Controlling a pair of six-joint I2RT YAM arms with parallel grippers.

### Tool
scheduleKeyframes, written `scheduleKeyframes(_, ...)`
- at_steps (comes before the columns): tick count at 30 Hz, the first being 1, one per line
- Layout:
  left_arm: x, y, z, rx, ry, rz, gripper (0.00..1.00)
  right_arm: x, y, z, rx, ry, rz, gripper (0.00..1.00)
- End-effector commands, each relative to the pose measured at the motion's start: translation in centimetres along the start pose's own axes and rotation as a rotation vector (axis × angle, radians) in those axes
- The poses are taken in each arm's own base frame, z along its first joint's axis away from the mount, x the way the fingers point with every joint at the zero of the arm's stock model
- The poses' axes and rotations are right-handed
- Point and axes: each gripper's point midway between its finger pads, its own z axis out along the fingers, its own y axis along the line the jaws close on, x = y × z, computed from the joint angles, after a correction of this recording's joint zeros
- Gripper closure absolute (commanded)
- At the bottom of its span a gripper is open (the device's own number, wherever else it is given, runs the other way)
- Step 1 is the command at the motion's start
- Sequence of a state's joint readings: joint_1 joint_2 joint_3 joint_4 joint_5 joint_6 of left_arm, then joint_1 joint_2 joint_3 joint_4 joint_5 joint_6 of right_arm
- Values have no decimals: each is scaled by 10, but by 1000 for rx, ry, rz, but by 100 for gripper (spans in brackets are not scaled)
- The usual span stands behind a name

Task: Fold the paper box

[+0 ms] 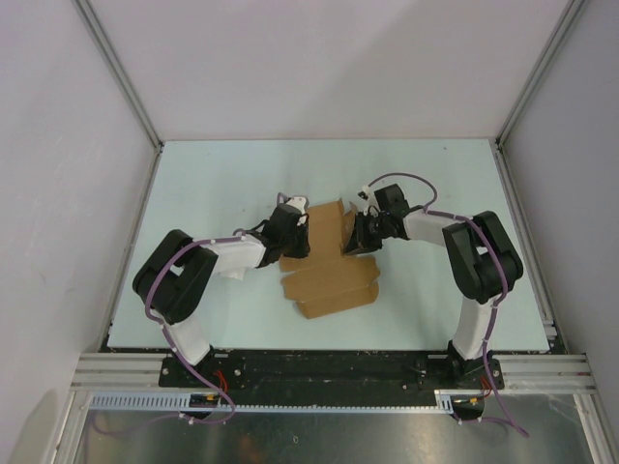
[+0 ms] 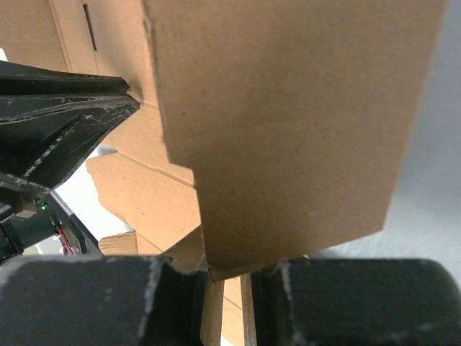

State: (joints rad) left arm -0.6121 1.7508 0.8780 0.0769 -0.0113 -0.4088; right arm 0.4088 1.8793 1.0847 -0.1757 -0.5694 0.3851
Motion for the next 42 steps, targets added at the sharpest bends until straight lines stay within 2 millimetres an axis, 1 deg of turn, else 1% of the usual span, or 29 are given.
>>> scheduleKeyframes(1, 20, -3, 1, 21, 81, 5, 76, 0, -2, 8, 9, -6, -11, 85)
scheduleKeyframes(10, 21, -3, 1, 23, 84, 3, 77, 5, -5, 14, 20, 10, -13, 85)
scheduleKeyframes(14, 20, -2, 0, 19, 78, 8, 77, -3, 7, 3, -1, -22, -40, 84)
scheduleKeyframes(15, 20, -1, 0, 17, 79, 8, 77, -6, 10, -2, -4, -33, -44, 84)
scheduleKeyframes(16, 20, -2, 0, 17, 78, 9, 76, -14, 17, -12, -16, -63, -62, 83)
scheduleKeyframes(18, 18, -2, -1, 17, 74, 8, 76, -20, 23, -25, -18, -91, -66, 80)
scheduleKeyframes(19, 17, -3, -2, 19, 70, 8, 77, -30, 29, -39, -26, -130, -76, 77)
scheduleKeyframes(20, 15, -3, -3, 21, 66, 8, 76, -33, 31, -46, -24, -146, -79, 71)
scheduleKeyframes(21, 14, -3, -4, 20, 64, 8, 76, -35, 29, -52, -4, -158, -75, 68)
scheduleKeyframes(22, 14, -3, -5, 21, 62, 10, 76, -40, 34, -63, -1, -191, -89, 66)
scheduleKeyframes(23, 9, -5, -7, 24, 51, 10, 76, -44, 33, -69, 13, -209, -100, 63)
scheduleKeyframes(24, 8, -5, -8, 23, 50, 10, 76, -44, 31, -74, 45, -221, -102, 61)
scheduleKeyframes(25, 3, -7, -11, 26, 35, 12, 76, -45, 31, -77, 57, -228, -109, 58)
scheduleKeyframes(26, -1, -9, -13, 31, 27, 10, 75, -47, 33, -83, 73, -247, -126, 52)
scheduleKeyframes(28, -10, -12, -19, 38, -2, 12, 75, -42, 33, -86, 95, -239, -135, 49)
scheduleKeyframes(30, -11, -11, -26, 30, 6, 10, 74, -37, 36, -84, 122, -235, -163, 47)
scheduleKeyframes(31, -19, -15, -33, 41, -20, 9, 73, -36, 38, -83, 125, -232, -174, 47)
scheduleKeyframes(32, -22, -16, -37, 43, -30, 8, 73, -34, 40, -81, 121, -226, -187, 48)
scheduleKeyframes(33, -26, -17, -42, 46, -42, 5, 71, -33, 47, -78, 102, -223, -203, 50)
scheduleKeyframes(34, -35, -19, -51, 53, -75, -1, 71, -32, 51, -75, 86, -221, -213, 51)
scheduleKeyframes(35, -38, -20, -56, 55, -89, -4, 66, -31, 57, -73, 57, -214, -221, 53)
scheduleKeyframes(36, -41, -22, -62, 63, -101, -10, 65, -33, 63, -67, 36, -213, -238, 55)
scheduleKeyframes(37, -49, -24, -72, 75, -131, -13, 63, -35, 67, -66, 23, -214, -252, 56)
scheduleKeyframes(38, -55, -19, -78, 46, -160, -22, 59, -37, 68, -62, 20, -211, -262, 57)
scheduleKeyframes(39, -56, -18, -83, 44, -172, -39, 57, -43, 72, -57, 15, -210, -287, 57)
scheduleKeyframes(40, -61, -16, -94, 46, -201, -51, 56, -46, 73, -52, 14, -205, -296, 58)
scheduleKeyframes(41, -62, -11, -98, 35, -213, -65, 53, -48, 74, -48, 5, -198, -303, 58)
scheduleKeyframes(42, -61, -5, -103, 12, -224, -99, 51, -58, 80, -47, -4, -209, -318, 59)
